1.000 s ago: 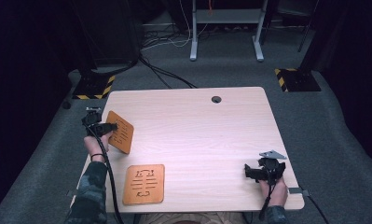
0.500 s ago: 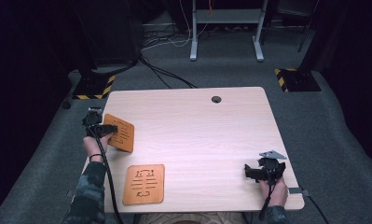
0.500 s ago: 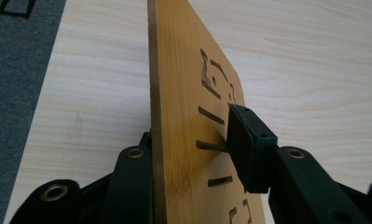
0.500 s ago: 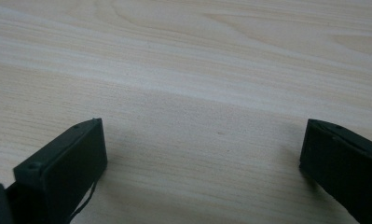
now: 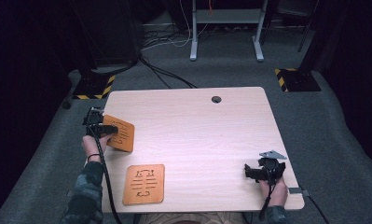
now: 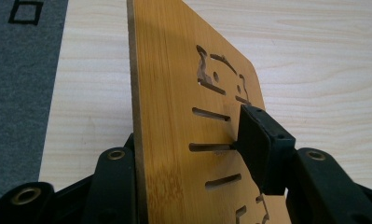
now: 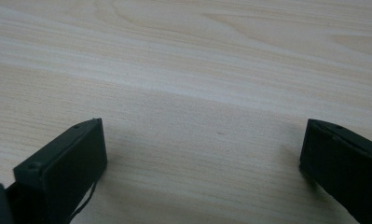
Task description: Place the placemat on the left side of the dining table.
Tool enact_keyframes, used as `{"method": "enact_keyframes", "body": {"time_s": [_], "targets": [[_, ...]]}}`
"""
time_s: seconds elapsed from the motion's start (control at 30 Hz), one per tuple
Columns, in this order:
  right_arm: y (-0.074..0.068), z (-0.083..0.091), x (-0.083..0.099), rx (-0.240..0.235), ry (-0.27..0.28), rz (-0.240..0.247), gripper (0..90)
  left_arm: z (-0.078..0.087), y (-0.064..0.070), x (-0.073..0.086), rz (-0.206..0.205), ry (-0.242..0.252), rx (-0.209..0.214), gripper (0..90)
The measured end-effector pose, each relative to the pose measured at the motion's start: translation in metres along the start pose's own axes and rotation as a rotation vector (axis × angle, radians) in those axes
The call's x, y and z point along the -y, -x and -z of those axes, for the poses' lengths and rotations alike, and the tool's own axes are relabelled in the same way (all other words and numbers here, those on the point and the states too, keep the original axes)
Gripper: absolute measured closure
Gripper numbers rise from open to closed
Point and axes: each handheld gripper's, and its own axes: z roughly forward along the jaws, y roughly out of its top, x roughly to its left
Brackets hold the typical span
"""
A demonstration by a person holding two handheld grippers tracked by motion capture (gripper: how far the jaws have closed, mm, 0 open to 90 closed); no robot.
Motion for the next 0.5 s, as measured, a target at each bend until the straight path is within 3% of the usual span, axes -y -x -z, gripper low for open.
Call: {"method": "enact_keyframes", "body": {"time_s": [0.07,0.4,0.5], "targets": [[0.0,0.0,0.0,0.0,0.0,0.0,0.0,-0.0019,-0.001,-0.0004,-0.016,-0.009,-0.001,50.4],[-0.0002,-0.0002,-0.0003,-0.001,0.0,0.001,0.0,-0.0089,-0.0064,0.0038,-0.006,-0.025,0.016,43.3],[-0.0002,-0.0002,-0.0003,-0.001,0.0,0.001,0.0,-0.0103,-0.0059,0.004,-0.026,-0.038,0.011,40.8]]}}
